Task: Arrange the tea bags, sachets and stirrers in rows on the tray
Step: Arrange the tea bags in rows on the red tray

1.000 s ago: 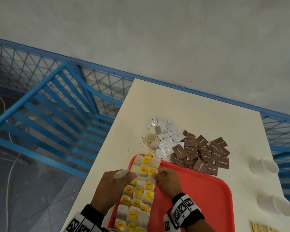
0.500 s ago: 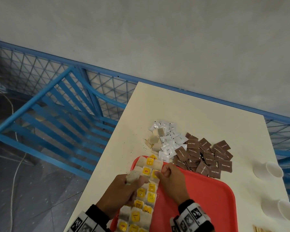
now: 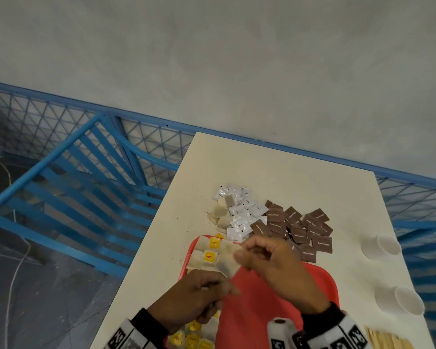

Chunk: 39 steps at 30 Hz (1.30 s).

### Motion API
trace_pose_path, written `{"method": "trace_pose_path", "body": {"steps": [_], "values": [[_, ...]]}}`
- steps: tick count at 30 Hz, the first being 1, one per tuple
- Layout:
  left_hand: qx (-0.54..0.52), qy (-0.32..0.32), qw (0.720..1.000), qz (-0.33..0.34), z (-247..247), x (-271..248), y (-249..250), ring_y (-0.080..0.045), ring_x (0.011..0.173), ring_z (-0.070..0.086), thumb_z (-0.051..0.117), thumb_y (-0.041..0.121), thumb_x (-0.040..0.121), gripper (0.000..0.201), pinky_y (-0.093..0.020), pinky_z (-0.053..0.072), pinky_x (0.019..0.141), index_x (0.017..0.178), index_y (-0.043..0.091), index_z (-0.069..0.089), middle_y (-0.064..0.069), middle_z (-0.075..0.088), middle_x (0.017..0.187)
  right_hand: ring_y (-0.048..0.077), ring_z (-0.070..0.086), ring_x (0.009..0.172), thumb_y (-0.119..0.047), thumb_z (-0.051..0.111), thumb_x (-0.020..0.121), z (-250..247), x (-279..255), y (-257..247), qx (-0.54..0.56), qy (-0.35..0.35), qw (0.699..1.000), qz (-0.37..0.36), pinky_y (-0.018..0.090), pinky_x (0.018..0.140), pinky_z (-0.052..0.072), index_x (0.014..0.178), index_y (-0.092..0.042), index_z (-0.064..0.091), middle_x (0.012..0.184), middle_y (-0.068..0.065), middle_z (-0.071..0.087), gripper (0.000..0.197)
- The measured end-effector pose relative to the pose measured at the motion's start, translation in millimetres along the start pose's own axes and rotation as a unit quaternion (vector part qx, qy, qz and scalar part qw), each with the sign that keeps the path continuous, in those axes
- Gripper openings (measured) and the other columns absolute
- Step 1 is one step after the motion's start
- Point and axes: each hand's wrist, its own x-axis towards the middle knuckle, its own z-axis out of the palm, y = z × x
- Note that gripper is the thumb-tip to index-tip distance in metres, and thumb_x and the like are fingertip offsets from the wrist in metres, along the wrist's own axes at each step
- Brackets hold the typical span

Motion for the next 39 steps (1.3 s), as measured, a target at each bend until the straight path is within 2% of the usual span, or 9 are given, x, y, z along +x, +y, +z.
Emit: {"method": "trace_pose_path", "body": {"steps": [2,6,9,14,21,24,28,34,39], "values": [[0.012,0.030,0.999,0.016,2.3,-1.1,-0.9,-0.011,0.044,0.038,0.052,0.021,0.102,0.025,-0.023,0.031,0.047,0.100,0.010,0.074,0.003,0.050,0.053,0.003,0.055,0.055,-0.018,0.072,0.086,-8.5,-3.5,-2.1,0.032,0.019,0.999,0.023,0.013,0.055,0.042,0.086,-0.003,0.071,0.062,-0.003,0.064,0.015],[0.106,0.244,0.955,0.129,7.8,-0.2,-1.3,-0.009,0.059,0.063,0.062,0.031,0.096,0.019,-0.035,0.052,0.061,0.087,0.023,0.077,0.008,0.067,0.063,0.005,0.056,0.057,-0.026,0.072,0.086,-15.3,-7.2,4.5,0.024,0.083,0.996,0.036,0.019,0.059,0.043,0.083,-0.011,0.074,0.063,0.002,0.067,0.015],[0.159,0.338,0.899,0.228,16.5,-1.3,5.3,-0.003,0.077,0.068,0.068,0.034,0.089,0.010,-0.020,0.053,0.074,0.089,0.032,0.077,0.017,0.072,0.078,0.007,0.058,0.058,-0.025,0.072,0.086,-9.6,-9.9,5.8,0.029,0.104,0.994,0.036,0.021,0.060,0.045,0.080,-0.013,0.074,0.066,0.006,0.070,0.013],[0.192,0.315,0.883,0.290,31.1,-2.5,13.5,0.012,0.077,0.062,0.071,0.054,0.079,0.039,-0.006,0.044,0.068,0.111,0.031,0.074,0.025,0.071,0.104,0.006,0.062,0.063,-0.027,0.068,0.088,12.0,-14.9,-11.8,0.053,0.092,0.994,-0.009,0.017,0.060,0.046,0.084,-0.015,0.077,0.075,0.004,0.074,0.016],[0.053,0.332,0.911,0.239,9.1,-14.2,31.8,-0.008,0.074,0.072,0.075,0.027,0.081,0.011,-0.029,0.056,0.068,0.091,0.022,0.076,0.005,0.077,0.085,-0.001,0.056,0.069,-0.043,0.047,0.094,18.7,-11.0,-32.2,0.025,-0.013,0.999,-0.022,0.013,0.066,0.041,0.097,-0.019,0.079,0.084,-0.010,0.074,0.039],[-0.055,0.311,0.917,0.245,-2.2,-17.4,44.0,-0.002,0.044,0.054,0.072,0.022,0.079,0.016,-0.015,0.042,0.045,0.089,0.009,0.073,-0.002,0.072,0.067,0.002,0.062,0.078,-0.041,0.066,0.087,13.7,7.4,-38.2,-0.026,0.029,0.998,-0.058,0.015,0.070,0.046,0.104,-0.023,0.075,0.095,-0.008,0.074,0.026],[-0.096,0.257,0.927,0.254,-10.0,-19.6,61.0,-0.001,0.037,0.049,0.066,0.008,0.082,0.016,-0.010,0.038,0.040,0.092,-0.004,0.066,0.005,0.060,0.050,0.002,0.062,0.073,-0.030,0.078,0.081,17.0,24.4,-47.2,-0.074,0.007,0.994,-0.078,0.015,0.069,0.047,0.099,-0.023,0.076,0.086,-0.010,0.073,0.020],[-0.094,0.271,0.931,0.225,-19.3,-23.0,48.6,-0.001,0.037,0.049,0.069,0.014,0.080,0.018,-0.013,0.038,0.038,0.094,0.003,0.068,-0.002,0.066,0.059,0.010,0.059,0.065,-0.020,0.080,0.080,40.6,30.6,-28.2,-0.019,0.010,0.997,-0.071,0.030,0.067,0.050,0.083,-0.015,0.076,0.072,0.002,0.071,0.007],[-0.018,0.310,0.939,0.145,-39.5,-20.5,10.0,0.000,0.042,0.049,0.072,0.017,0.086,0.014,-0.012,0.038,0.042,0.100,0.016,0.071,-0.006,0.072,0.073,0.010,0.055,0.059,-0.016,0.081,0.079,54.9,38.2,7.6,-0.007,0.013,1.000,-0.008,0.027,0.060,0.047,0.079,-0.008,0.073,0.065,0.001,0.066,0.011]]}}
